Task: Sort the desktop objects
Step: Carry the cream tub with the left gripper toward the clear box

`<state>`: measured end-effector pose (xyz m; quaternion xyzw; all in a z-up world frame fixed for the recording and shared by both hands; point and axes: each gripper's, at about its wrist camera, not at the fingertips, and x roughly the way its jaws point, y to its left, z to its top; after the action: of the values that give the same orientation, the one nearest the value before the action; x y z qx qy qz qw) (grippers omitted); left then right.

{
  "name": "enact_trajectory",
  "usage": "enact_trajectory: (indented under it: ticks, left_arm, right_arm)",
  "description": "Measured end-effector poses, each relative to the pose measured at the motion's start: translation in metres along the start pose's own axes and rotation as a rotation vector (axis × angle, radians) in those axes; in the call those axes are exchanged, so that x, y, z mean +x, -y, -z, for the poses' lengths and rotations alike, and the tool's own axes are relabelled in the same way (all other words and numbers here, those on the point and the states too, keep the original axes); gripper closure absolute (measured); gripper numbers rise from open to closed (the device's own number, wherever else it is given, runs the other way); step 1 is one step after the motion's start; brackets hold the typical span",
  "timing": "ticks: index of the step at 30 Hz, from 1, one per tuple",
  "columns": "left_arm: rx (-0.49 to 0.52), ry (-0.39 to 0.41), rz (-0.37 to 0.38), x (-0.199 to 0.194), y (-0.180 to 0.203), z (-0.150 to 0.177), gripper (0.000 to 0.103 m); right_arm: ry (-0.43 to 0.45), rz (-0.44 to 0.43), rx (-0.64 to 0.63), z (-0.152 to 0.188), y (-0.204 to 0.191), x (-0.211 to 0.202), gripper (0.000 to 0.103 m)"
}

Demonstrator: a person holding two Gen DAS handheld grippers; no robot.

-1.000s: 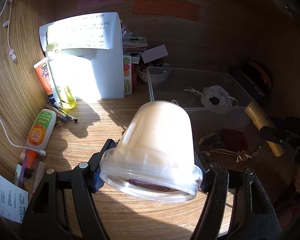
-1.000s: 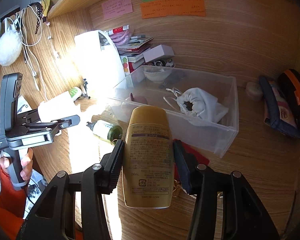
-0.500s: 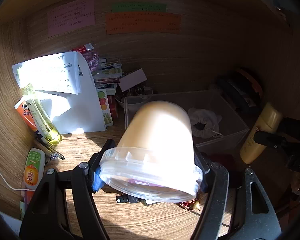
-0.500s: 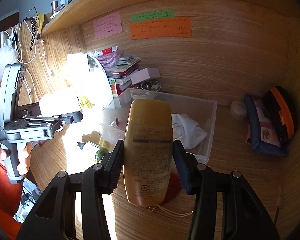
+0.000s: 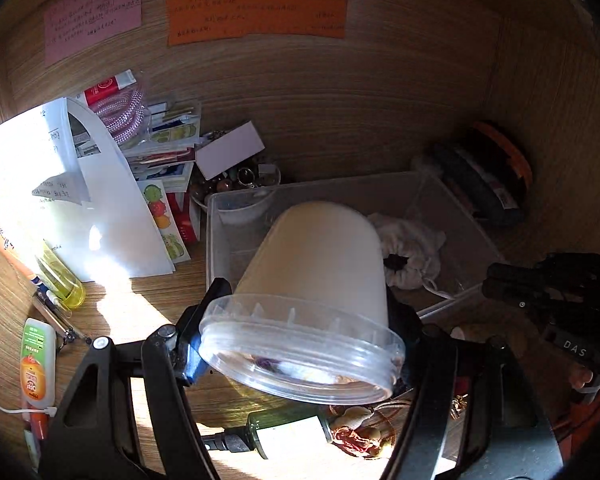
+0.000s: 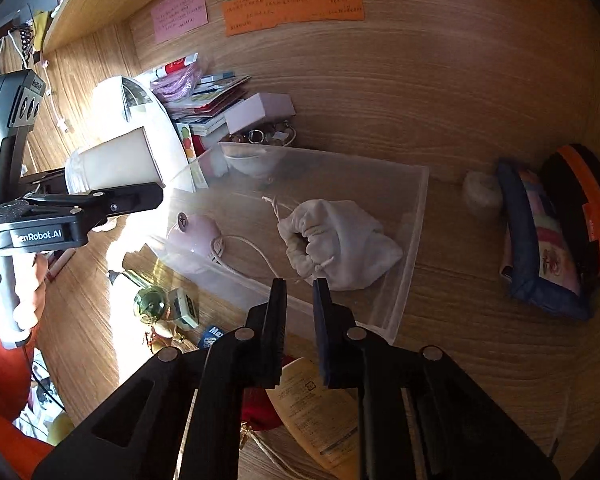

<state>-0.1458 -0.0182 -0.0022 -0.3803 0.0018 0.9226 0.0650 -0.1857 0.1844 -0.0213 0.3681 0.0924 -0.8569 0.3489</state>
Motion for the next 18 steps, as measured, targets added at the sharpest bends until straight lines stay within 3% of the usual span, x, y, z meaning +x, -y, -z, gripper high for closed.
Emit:
enact_trajectory:
  ticks: [4,10,18]
  left_arm:
    - [0.001,-0.016,0.016,0.008,0.007,-0.003,0.034]
    - [0.011,-0.009,0.036,0.005,0.026,-0.008,0.034]
    - [0.039,-0.018,0.096,-0.009,0.052,0.006,0.034]
  right_arm:
    - [-0.013,0.054,-0.024,0.007,0.001,-0.007,0.089]
    - [-0.059,0.131,-0.093,0.031,0.002,-0.018,0.075]
    - [-0.164,0.117,-0.129,0.059,0.005,-0.009,0.070]
